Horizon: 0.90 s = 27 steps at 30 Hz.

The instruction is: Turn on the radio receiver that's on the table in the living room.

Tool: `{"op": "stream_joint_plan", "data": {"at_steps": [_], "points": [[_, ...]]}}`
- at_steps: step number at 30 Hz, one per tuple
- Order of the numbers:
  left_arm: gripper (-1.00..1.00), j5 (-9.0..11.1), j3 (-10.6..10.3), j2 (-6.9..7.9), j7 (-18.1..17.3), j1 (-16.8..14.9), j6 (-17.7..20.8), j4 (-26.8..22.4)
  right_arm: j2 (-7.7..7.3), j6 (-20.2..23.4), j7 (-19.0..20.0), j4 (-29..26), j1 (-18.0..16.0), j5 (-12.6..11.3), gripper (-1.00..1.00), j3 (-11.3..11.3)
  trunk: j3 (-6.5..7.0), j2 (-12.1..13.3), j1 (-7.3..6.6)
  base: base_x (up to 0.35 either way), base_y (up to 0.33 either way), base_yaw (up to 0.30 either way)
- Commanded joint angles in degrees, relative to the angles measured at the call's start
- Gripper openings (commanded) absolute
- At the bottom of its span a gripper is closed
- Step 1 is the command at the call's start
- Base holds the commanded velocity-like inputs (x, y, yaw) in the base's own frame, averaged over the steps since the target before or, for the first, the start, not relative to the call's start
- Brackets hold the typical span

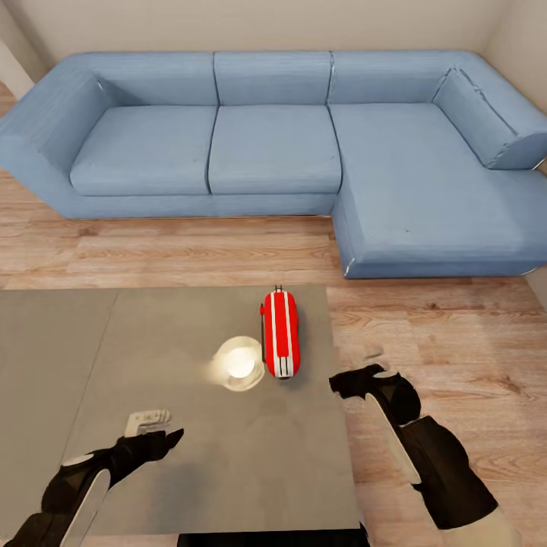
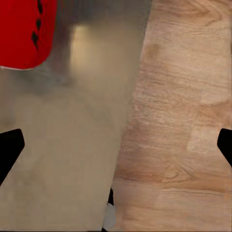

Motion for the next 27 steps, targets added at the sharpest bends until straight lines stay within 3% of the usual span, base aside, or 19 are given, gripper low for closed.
{"op": "stream_joint_plan", "data": {"at_steps": [1, 4, 8, 12, 16, 18, 19, 21, 27], "points": [[1.0, 0.0, 0.0, -0.04, 0.1, -0.5, 0.4, 0.4, 1.4, 0.0, 0.0, 0.0, -2.7, 0.2, 1.0, 0.0, -0.01, 0.0, -0.01, 0.0, 0.0, 0.0], [1.0, -0.2, 0.0, -0.04, 0.2, -0.9, 0.6, 1.7, 3.93, 0.0, -0.1, 0.0, -6.3, 0.3, 1.0, 0.0, -0.01, 0.0, -0.01, 0.0, 0.0, 0.0], [1.0, -0.3, 0.0, -0.04, 0.0, -1.6, 0.9, 2.4, 5.86, 0.0, -0.2, 0.1, -9.6, 0.4, 1.0, 0.0, -0.01, 0.0, -0.01, 0.0, 0.0, 0.0], [1.0, 0.1, 0.0, -0.04, -0.2, -4.9, 1.3, 3.2, 6.5, 0.0, -0.4, 0.6, -11.0, 0.4, 1.0, 0.0, -0.01, 0.0, -0.01, 0.0, 0.0, 0.0], [1.0, 0.3, 0.1, -0.16, -0.2, -6.0, 1.0, 4.4, 6.8, 0.0, -0.4, 1.9, -12.5, 0.3, 1.0, 0.0, -0.01, 0.0, -0.01, 0.0, 0.0, 0.0], [1.0, 0.4, 0.1, -0.19, -0.2, -6.2, 0.9, 4.7, 8.73, 0.0, -0.4, 4.2, -13.6, 0.3, 1.0, 0.0, -0.01, 0.0, -0.01, 0.0, 0.0, 0.0], [1.0, 0.4, 0.1, -0.18, -0.2, -6.2, 0.9, 4.9, 11.08, 0.0, -0.5, 6.4, -14.0, 0.4, 1.0, 0.0, -0.01, 0.0, -0.01, 0.0, 0.0, 0.0], [1.0, 0.4, 0.0, -0.19, -0.2, -6.3, 0.9, 5.1, 13.01, 0.0, -1.0, 8.5, -14.2, 0.5, 1.0, 0.0, -0.01, 0.0, -0.01, 0.0, 0.0, 0.0], [1.0, 0.2, 0.0, -0.27, -0.2, -6.3, 0.8, 5.3, 15.66, 0.0, -3.1, 11.2, -14.4, 0.5, 1.0, 0.2, -0.01, 0.0, -0.01, 0.0, 0.0, 0.0]]}}
